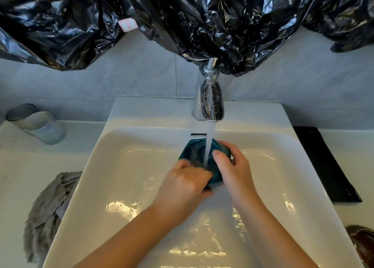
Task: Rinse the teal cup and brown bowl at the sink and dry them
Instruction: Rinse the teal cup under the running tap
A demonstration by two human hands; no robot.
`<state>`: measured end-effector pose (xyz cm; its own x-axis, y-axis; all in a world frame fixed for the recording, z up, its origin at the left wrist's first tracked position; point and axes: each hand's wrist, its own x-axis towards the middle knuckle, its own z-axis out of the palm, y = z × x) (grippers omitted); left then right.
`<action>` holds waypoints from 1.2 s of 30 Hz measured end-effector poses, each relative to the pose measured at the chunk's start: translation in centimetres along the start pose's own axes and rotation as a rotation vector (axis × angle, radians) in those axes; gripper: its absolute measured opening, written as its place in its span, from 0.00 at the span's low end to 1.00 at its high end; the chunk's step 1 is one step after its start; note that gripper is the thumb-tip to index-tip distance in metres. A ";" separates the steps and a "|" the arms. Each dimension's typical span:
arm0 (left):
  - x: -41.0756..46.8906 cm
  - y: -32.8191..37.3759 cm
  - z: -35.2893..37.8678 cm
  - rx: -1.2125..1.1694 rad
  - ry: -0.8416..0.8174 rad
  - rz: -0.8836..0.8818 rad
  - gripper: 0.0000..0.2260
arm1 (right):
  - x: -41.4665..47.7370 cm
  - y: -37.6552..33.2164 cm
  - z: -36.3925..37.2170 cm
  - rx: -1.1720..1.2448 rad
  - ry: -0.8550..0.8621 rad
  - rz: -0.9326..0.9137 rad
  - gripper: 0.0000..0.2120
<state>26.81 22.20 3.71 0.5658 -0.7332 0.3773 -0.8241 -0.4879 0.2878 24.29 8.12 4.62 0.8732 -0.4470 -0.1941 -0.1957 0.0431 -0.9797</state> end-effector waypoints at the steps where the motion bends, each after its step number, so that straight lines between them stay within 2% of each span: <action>1: 0.2 0.2 0.1 -0.104 0.005 -0.012 0.11 | 0.0 0.1 -0.1 0.009 -0.003 0.008 0.10; 3: 0.7 0.4 -0.2 -0.162 -0.035 -0.018 0.16 | -0.1 0.5 -0.3 0.047 -0.004 0.054 0.10; 6: 1.0 -0.3 -0.6 0.102 -0.148 0.080 0.20 | -0.5 0.8 -0.2 0.068 -0.012 0.067 0.11; 10: 0.5 -0.1 -1.2 0.349 -0.278 -0.100 0.33 | -0.8 1.1 -0.2 0.060 0.020 0.038 0.09; 11: 0.3 0.2 -1.2 0.378 -0.285 -0.117 0.32 | -0.8 1.2 -0.2 0.049 0.027 0.035 0.08; 14: 0.1 1.3 -0.7 0.397 -0.249 -0.077 0.16 | -0.9 1.3 0.2 0.025 0.038 0.045 0.11; 17: -0.2 1.9 0.0 0.024 -0.103 -0.123 0.09 | -0.8 1.3 0.5 0.037 0.042 0.051 0.16; 19: -0.2 1.7 -0.2 -0.118 -0.052 -0.164 0.10 | -0.8 1.4 0.5 0.067 0.054 0.052 0.16; 21: -0.5 1.3 -0.4 0.025 -0.047 -0.160 0.11 | -0.9 1.4 0.4 0.084 0.051 0.046 0.17; 23: -0.6 1.0 -0.6 0.201 -0.145 -0.224 0.20 | -1.1 1.3 0.4 0.074 0.037 0.030 0.17; 25: -0.5 0.7 -0.5 0.257 -0.218 -0.268 0.28 | -1.2 1.4 0.5 0.053 0.017 0.013 0.14; 26: -0.3 0.7 -0.5 0.235 -0.242 -0.275 0.29 | -1.2 1.5 0.5 0.045 0.011 0.012 0.12; 30: 0.2 1.3 -1.0 0.040 -0.203 -0.088 0.20 | -1.1 1.6 0.6 0.072 -0.007 0.058 0.08; 33: -0.2 0.8 -1.8 -0.063 -0.240 -0.081 0.18 | -0.9 1.3 0.3 0.100 0.014 0.079 0.11; 36: -0.4 -0.8 -2.4 0.014 -0.235 0.024 0.11 | -0.7 1.0 -0.2 0.131 0.028 0.082 0.07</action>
<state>27.31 24.01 5.43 0.5260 -0.8337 0.1682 -0.8383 -0.4748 0.2680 23.41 8.30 3.76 0.8436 -0.4619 -0.2740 -0.2041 0.1961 -0.9591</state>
